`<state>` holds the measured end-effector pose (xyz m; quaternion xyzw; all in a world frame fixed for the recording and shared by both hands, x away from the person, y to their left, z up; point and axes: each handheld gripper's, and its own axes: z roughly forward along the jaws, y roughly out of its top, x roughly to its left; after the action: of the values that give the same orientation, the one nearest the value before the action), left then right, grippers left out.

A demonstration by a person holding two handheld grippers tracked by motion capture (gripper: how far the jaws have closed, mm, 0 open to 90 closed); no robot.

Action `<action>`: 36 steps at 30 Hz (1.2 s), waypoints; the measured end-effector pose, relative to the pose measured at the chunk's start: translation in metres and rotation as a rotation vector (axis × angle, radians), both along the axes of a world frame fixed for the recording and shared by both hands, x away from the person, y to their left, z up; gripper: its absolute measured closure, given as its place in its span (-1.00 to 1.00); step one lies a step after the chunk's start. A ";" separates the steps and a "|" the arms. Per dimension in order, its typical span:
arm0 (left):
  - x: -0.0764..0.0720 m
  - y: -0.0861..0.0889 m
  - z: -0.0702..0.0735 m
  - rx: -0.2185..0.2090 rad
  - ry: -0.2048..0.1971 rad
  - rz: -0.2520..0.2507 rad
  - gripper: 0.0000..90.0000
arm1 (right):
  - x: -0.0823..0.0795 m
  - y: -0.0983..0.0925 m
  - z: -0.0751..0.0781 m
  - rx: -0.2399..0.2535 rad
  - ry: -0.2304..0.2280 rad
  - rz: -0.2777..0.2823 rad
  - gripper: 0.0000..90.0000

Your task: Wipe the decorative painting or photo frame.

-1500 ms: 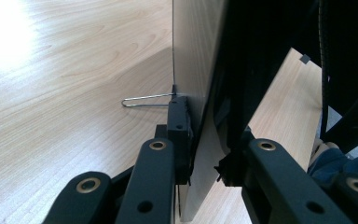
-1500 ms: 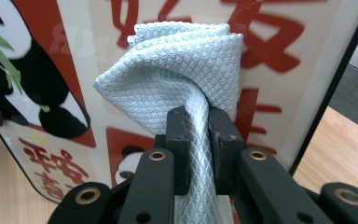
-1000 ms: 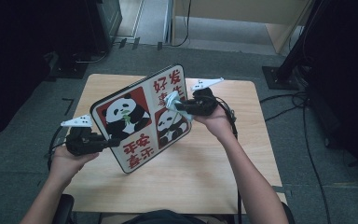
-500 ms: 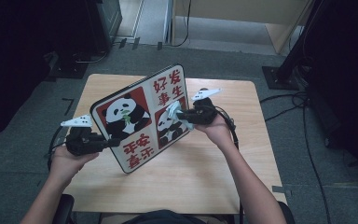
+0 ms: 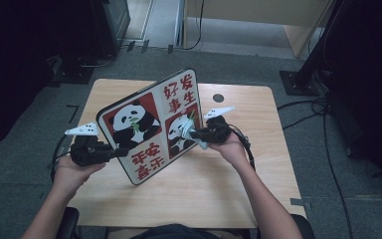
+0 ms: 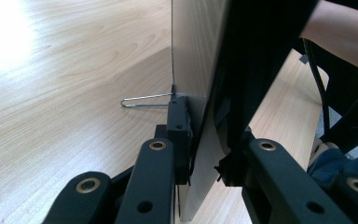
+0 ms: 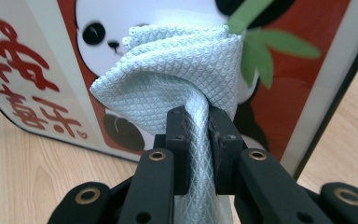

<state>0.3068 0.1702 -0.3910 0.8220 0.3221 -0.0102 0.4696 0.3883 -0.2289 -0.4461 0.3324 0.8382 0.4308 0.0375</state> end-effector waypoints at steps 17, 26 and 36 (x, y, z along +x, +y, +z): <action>0.000 0.000 -0.001 -0.007 0.002 -0.002 0.74 | -0.010 0.001 -0.039 -0.040 0.067 0.004 0.79; 0.001 0.001 -0.001 -0.010 0.000 -0.004 0.73 | -0.013 0.001 -0.053 -0.065 0.094 0.016 0.79; 0.000 0.000 -0.001 -0.009 -0.002 0.008 0.74 | -0.014 -0.004 -0.030 -0.037 0.069 0.023 0.80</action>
<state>0.3072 0.1703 -0.3919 0.8186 0.3248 -0.0087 0.4737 0.3741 -0.2332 -0.4760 0.3364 0.8507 0.4038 0.0098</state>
